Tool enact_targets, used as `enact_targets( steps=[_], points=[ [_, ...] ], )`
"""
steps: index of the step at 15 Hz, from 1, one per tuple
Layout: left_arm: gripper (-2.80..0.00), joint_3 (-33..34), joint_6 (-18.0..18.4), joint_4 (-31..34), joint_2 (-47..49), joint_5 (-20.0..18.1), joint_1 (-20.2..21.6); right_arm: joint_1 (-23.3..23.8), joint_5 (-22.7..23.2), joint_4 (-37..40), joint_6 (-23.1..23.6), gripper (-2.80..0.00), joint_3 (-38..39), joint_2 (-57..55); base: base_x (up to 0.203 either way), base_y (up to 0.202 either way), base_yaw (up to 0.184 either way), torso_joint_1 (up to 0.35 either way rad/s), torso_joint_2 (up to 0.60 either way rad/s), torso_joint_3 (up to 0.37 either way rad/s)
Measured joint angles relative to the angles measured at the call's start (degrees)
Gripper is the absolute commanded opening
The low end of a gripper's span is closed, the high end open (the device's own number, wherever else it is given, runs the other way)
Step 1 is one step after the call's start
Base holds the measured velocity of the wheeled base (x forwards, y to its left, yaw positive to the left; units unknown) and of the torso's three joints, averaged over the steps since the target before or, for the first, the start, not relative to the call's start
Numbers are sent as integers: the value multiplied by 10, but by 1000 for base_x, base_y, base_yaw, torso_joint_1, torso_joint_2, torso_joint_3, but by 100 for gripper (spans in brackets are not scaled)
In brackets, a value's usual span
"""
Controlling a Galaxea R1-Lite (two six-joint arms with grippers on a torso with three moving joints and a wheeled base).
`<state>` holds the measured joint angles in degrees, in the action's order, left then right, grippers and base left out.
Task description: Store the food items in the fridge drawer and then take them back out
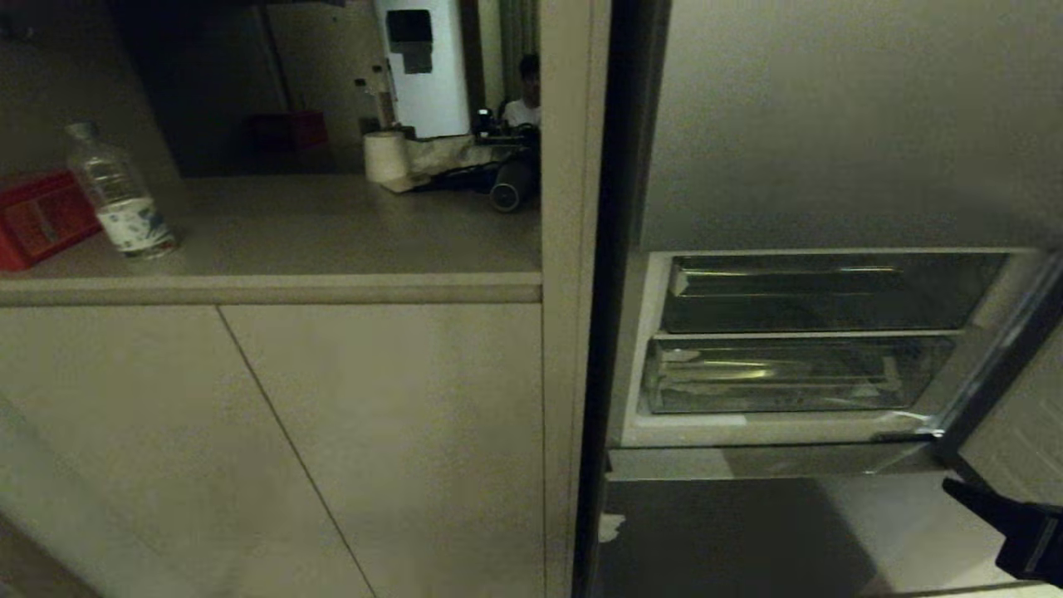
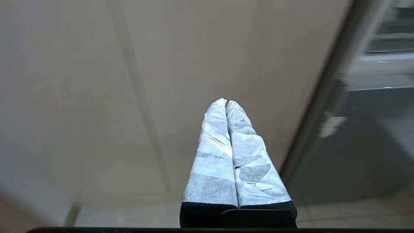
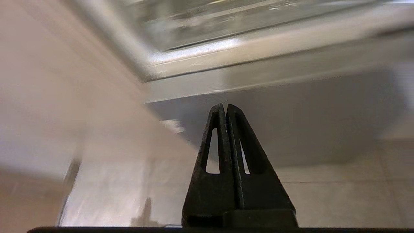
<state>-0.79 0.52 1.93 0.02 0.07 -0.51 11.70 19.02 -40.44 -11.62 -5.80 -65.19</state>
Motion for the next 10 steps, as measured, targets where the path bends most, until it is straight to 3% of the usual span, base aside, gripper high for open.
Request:
enact_targets(
  steps=[10],
  points=[
    [-280,0,0,0,0,0,0,0,0,1,3,-280,27,45,0,8,-175,2,3,4]
  ],
)
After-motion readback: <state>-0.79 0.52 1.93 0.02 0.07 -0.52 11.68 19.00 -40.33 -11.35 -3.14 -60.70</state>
